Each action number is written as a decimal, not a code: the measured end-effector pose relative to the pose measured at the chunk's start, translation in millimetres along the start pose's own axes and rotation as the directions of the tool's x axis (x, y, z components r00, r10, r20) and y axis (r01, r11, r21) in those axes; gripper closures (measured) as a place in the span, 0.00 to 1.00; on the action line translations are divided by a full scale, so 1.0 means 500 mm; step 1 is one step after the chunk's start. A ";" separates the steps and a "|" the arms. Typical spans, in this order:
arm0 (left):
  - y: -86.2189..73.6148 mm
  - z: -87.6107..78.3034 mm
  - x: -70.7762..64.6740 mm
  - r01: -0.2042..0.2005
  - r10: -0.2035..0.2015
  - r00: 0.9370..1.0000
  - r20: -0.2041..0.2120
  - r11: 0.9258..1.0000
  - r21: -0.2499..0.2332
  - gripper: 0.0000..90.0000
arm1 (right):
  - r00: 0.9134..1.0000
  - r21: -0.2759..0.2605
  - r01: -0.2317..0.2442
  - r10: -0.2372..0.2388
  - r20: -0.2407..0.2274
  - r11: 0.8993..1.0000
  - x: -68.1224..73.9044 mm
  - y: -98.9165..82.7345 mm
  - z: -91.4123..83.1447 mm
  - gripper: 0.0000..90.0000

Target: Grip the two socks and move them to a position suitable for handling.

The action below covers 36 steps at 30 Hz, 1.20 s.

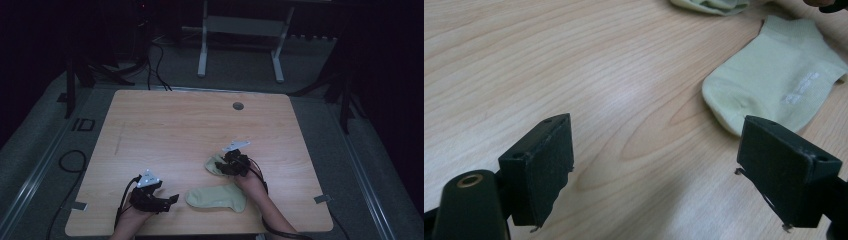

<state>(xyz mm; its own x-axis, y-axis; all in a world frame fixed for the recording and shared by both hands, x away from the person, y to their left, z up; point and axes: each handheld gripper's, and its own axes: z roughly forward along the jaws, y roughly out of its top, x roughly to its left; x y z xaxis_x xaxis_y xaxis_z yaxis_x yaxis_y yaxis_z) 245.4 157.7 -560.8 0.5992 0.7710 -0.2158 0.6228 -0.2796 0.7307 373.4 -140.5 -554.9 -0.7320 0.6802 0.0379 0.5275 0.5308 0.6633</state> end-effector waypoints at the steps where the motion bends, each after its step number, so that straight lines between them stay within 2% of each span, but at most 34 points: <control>1: 0.003 0.003 0.000 -0.010 0.010 1.000 -0.001 1.000 0.008 0.17 | 1.000 0.009 0.002 -0.002 0.000 1.000 0.000 0.002 -0.002 0.62; 5: 0.011 0.013 0.002 -0.023 0.023 1.000 0.005 1.000 0.018 0.17 | 1.000 -0.020 0.006 -0.006 -0.005 1.000 -0.002 0.012 -0.026 0.54; 7: 0.019 0.016 0.004 -0.024 0.024 1.000 0.007 1.000 0.018 0.17 | 1.000 -0.045 -0.011 0.011 -0.006 0.999 -0.008 0.019 -0.047 0.53; 12: 0.049 0.025 0.006 -0.038 0.037 0.999 0.005 0.999 0.014 0.17 | 0.999 -0.090 -0.041 0.042 0.004 0.995 -0.025 0.032 -0.092 0.57; 15: 0.078 0.036 0.005 -0.049 0.049 0.999 0.013 0.999 0.018 0.19 | 0.999 -0.085 -0.043 0.043 0.007 0.995 -0.031 0.032 -0.104 0.62; 19: 0.118 0.060 -0.002 -0.068 0.067 0.997 0.034 0.997 0.033 0.20 | 0.999 -0.059 -0.048 0.048 0.004 0.997 -0.032 0.021 -0.094 0.69; 21: 0.138 0.074 -0.006 -0.080 0.078 0.996 0.048 0.996 0.039 0.27 | 0.998 -0.045 -0.056 0.055 -0.005 0.997 -0.031 0.016 -0.084 0.74; 24: 0.165 0.098 -0.013 -0.081 0.077 0.994 0.072 0.995 0.052 0.29 | 0.998 -0.021 -0.060 0.060 -0.021 0.998 -0.026 0.011 -0.067 0.75; 25: 0.177 0.110 -0.016 -0.097 0.093 0.993 0.068 0.994 0.059 0.32 | 0.998 -0.017 -0.059 0.059 -0.018 0.998 -0.025 0.010 -0.062 0.75; 27: 0.192 0.129 -0.020 -0.106 0.100 0.992 0.076 0.992 0.070 0.35 | 0.998 -0.001 -0.055 0.055 -0.019 0.998 -0.024 0.010 -0.051 0.76; 28: 0.199 0.140 -0.022 -0.112 0.106 0.991 0.079 0.991 0.079 0.39 | 0.999 0.008 -0.051 0.051 -0.013 0.999 -0.023 0.009 -0.045 0.78; 30: 0.209 0.162 -0.024 -0.115 0.108 0.991 0.077 0.989 0.097 0.40 | 0.999 0.028 -0.039 0.039 -0.005 0.999 -0.021 0.008 -0.035 0.81; 31: 0.213 0.172 -0.024 -0.121 0.112 0.990 0.082 0.987 0.107 0.45 | 0.999 0.036 -0.034 0.035 -0.002 0.999 -0.019 0.006 -0.031 0.84; 33: 0.218 0.192 -0.025 -0.126 0.118 0.990 0.072 0.984 0.128 0.47 | 1.000 0.054 -0.019 0.019 0.004 0.998 -0.016 0.004 -0.025 0.87; 36: 0.224 0.210 -0.019 -0.079 0.063 0.991 0.121 0.988 0.131 0.51 | 1.000 0.055 0.009 -0.010 0.015 0.998 -0.010 0.002 -0.021 0.90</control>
<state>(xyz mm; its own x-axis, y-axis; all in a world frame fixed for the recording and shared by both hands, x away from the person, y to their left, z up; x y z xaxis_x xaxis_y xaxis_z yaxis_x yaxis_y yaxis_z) 362.0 58.9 -545.0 0.6936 0.6769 -0.2464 0.6345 -0.4121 0.6539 373.2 -149.0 -546.5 -0.7311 0.6820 0.0202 0.5435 0.5641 0.6216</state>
